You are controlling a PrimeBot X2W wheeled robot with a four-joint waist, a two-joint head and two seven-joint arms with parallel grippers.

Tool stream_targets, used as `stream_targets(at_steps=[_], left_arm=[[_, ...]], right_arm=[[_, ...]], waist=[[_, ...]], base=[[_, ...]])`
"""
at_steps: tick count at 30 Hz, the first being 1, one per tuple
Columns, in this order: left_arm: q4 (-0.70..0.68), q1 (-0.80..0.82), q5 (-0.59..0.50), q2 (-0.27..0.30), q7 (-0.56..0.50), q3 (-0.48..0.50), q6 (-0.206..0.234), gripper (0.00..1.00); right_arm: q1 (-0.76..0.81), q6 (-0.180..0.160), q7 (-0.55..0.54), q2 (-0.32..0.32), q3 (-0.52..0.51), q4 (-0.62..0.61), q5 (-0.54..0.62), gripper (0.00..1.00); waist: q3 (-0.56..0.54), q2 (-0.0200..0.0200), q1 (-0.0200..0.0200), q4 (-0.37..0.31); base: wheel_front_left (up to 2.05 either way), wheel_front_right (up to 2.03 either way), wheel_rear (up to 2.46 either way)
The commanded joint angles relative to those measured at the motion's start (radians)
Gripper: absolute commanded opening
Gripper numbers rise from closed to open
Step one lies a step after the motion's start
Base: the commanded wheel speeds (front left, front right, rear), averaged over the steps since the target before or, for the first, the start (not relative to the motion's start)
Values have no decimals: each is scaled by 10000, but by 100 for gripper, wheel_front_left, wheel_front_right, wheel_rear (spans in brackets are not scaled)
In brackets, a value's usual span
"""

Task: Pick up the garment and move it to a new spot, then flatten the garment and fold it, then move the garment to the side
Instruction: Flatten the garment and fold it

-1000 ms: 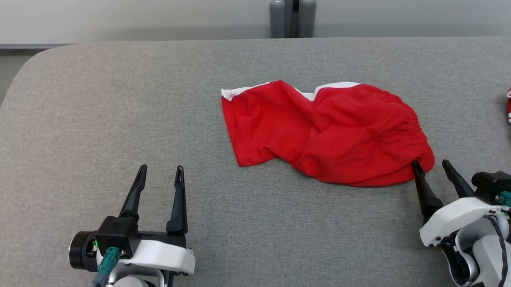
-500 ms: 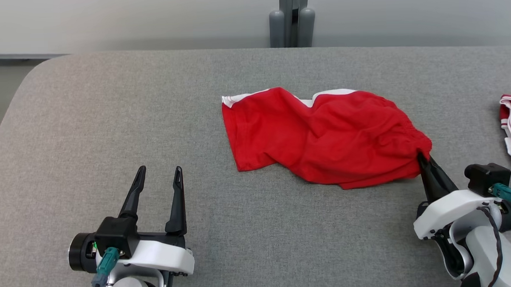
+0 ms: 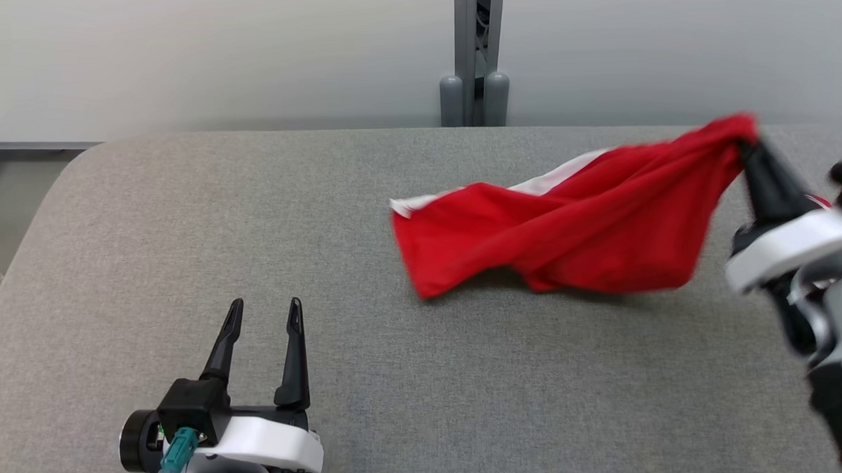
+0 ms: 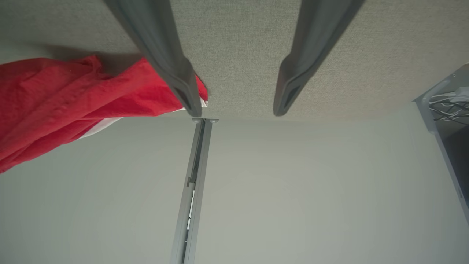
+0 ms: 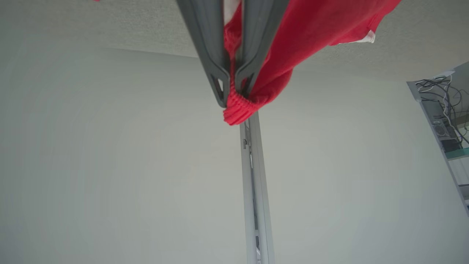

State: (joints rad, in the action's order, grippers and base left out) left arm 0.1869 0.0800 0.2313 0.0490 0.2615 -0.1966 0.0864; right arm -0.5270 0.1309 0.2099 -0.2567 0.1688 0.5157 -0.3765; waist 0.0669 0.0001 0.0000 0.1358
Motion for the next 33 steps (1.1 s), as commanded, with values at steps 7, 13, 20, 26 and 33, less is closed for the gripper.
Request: stream_targets(at_steps=[7, 13, 20, 26, 33], left_arm=[[-32, -210, 121, 34, 38, -16, -37, 100], [-31, -330, 178, 31, 36, -72, -6, 100], [-2, -201, 329, 36, 38, -306, 48, 100], [51, -104, 336, 34, 36, -364, 88, 100], [77, -193, 344, 34, 36, -337, 98, 100]], right_arm=[[-1983, 1, -777, -534, -1139, -484, 1346, 0], [-2872, 1, -1304, 24, -265, -980, 1545, 0], [-1835, -1, -2315, 1386, 1725, -830, 1509, 0], [-178, -1, -2448, 1983, 3439, -143, 1366, 0], [512, 1, -2754, 2020, 5121, -181, 255, 56]], waist=[[-197, -1, 0, 274], [-224, -1, 0, 510], [-177, -1, 0, 1005], [-38, -1, 0, 1620], [36, -1, 0, 1845]], base=[[0, 0, 0], [0, 0, 0], [0, 0, 0], [0, 0, 0], [0, 0, 0]])
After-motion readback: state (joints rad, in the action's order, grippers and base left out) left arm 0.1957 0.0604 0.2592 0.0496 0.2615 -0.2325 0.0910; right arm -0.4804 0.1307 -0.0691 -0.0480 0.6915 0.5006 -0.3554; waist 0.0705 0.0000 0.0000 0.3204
